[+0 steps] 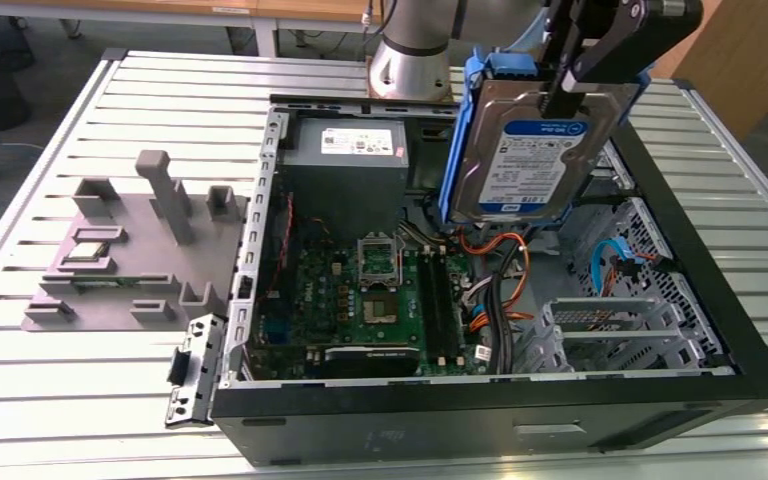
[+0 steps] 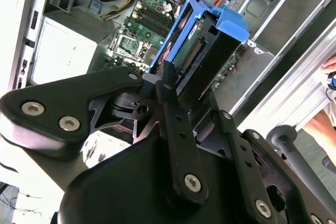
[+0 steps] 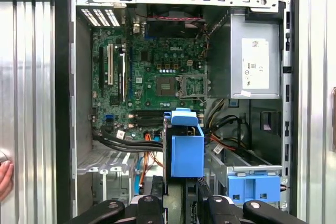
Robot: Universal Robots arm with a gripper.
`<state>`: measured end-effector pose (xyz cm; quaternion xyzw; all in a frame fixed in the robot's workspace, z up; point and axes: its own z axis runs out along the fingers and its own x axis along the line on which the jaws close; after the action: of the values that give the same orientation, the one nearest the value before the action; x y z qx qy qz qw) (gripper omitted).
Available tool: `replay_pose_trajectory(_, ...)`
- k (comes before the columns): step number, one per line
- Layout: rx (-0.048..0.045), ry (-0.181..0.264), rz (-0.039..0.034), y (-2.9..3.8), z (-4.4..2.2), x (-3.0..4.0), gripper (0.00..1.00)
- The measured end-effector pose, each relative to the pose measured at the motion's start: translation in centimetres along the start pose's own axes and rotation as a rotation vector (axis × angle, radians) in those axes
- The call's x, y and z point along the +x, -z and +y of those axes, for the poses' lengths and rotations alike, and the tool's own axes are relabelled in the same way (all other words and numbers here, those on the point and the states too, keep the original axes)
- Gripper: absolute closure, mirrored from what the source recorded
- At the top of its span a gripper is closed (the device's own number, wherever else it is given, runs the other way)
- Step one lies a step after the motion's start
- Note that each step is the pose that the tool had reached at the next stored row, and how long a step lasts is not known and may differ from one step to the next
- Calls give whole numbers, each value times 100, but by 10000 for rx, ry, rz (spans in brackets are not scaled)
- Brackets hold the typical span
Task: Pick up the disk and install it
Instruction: 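Pick up the disk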
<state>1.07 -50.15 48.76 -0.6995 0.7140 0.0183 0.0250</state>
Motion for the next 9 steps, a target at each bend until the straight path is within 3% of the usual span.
replay_pose_trajectory(9,0,0,1,4,-2,80,65)
